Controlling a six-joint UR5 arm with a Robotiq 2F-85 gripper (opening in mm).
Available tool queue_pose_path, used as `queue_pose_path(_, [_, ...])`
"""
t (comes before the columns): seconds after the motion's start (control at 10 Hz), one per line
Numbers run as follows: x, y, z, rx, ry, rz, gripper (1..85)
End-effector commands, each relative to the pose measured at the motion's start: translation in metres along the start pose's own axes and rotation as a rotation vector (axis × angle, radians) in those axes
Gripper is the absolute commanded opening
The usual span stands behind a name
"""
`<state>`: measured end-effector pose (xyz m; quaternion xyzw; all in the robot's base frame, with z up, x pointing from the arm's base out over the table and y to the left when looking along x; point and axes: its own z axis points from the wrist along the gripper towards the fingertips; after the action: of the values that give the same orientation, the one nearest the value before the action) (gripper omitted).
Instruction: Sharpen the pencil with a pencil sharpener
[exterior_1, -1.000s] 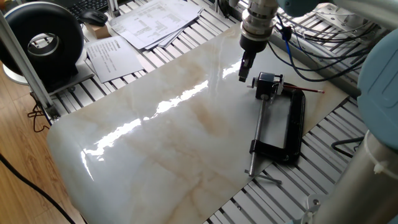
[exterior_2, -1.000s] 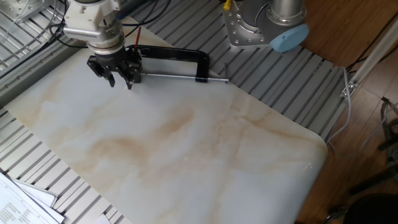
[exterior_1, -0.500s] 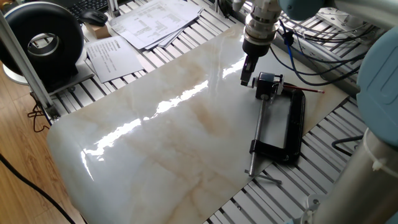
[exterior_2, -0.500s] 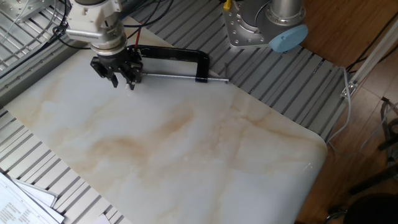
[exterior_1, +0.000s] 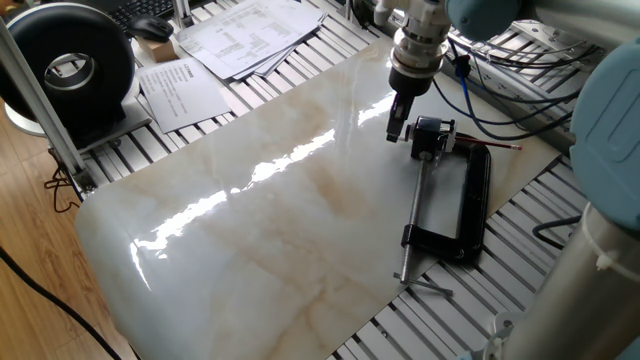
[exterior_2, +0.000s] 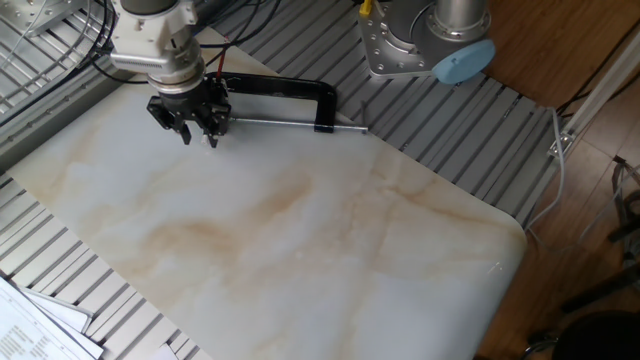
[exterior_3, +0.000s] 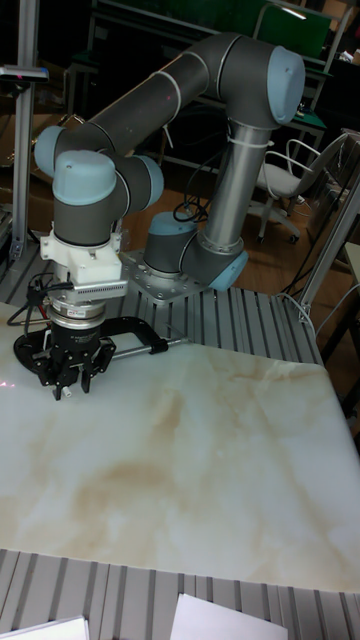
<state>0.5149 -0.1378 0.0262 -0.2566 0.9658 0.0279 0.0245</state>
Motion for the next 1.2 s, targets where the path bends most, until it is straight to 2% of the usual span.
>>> queue_pose_path(0.0, [-0.010, 0.008, -0.014, -0.014, -0.018, 0.015, 47.7])
queue_pose_path(0.1, [-0.014, 0.014, -0.019, -0.026, -0.021, 0.019, 47.7])
queue_pose_path(0.3, [-0.007, 0.005, 0.000, -0.017, -0.014, 0.011, 47.7])
queue_pose_path(0.5, [0.001, -0.006, 0.011, 0.008, -0.018, 0.001, 47.7])
queue_pose_path(0.8, [0.011, -0.007, 0.012, 0.004, 0.003, 0.014, 47.3])
queue_pose_path(1.0, [0.012, -0.006, 0.012, 0.002, 0.005, 0.021, 47.3])
queue_pose_path(1.1, [0.013, -0.010, 0.016, 0.013, 0.007, 0.011, 47.0])
